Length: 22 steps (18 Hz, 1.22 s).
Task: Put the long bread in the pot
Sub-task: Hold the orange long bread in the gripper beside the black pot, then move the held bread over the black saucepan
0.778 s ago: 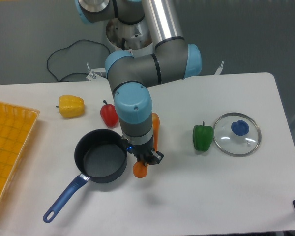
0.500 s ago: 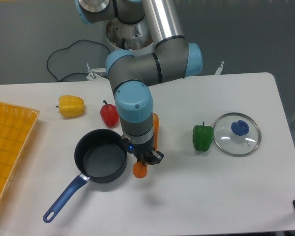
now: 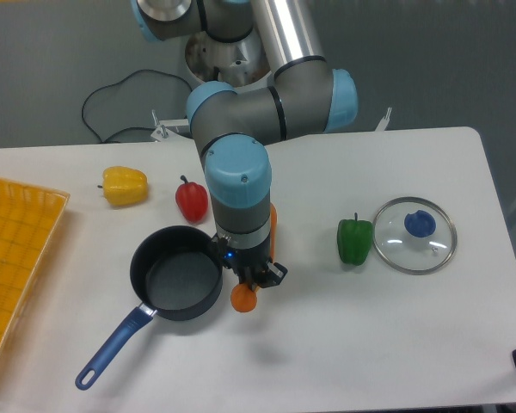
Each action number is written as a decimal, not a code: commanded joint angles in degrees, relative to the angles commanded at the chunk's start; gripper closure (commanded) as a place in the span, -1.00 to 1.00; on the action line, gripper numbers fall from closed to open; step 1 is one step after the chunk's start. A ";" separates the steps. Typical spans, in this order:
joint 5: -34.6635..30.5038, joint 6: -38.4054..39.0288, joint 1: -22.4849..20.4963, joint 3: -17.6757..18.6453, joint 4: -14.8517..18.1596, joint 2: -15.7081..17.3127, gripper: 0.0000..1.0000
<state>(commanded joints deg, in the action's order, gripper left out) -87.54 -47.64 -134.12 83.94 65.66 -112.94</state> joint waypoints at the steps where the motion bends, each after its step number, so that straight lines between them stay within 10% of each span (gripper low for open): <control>1: 0.87 0.09 -0.17 -0.09 -0.09 0.00 0.78; 22: 5.79 8.69 -0.26 -4.22 -2.20 1.67 0.78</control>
<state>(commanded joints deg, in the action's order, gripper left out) -81.75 -38.95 -134.38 79.72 63.46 -111.27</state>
